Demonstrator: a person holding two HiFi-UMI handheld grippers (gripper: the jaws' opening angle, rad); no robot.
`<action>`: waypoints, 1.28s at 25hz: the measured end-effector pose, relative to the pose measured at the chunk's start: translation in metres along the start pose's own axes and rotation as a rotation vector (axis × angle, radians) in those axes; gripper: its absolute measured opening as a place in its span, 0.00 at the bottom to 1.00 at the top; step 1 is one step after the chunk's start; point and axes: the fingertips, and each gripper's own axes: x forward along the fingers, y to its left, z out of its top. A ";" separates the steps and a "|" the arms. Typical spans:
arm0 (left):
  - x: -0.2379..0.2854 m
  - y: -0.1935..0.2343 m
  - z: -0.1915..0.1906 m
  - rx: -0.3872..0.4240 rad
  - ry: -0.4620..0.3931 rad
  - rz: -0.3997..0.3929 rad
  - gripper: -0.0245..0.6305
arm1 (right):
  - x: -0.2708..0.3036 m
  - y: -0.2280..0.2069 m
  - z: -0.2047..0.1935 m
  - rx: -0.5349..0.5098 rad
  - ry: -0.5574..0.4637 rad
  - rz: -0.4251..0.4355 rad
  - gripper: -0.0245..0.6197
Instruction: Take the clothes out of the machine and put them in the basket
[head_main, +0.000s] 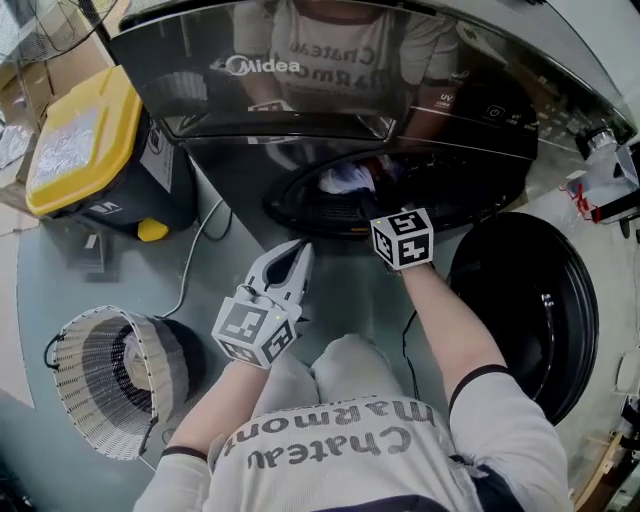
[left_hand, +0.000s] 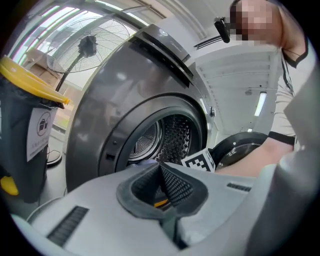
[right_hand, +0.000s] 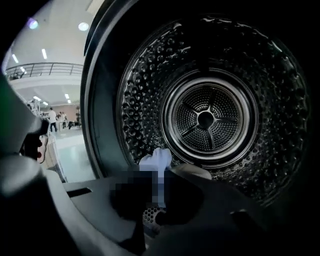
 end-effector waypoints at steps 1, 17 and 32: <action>-0.002 -0.004 0.010 -0.005 -0.004 0.005 0.05 | -0.010 0.002 0.005 0.033 -0.009 -0.003 0.11; -0.045 -0.139 0.157 -0.157 0.098 0.047 0.05 | -0.192 0.041 0.132 0.169 0.056 0.023 0.10; -0.089 -0.239 0.351 -0.133 -0.026 0.062 0.05 | -0.353 0.075 0.328 0.082 -0.088 0.201 0.10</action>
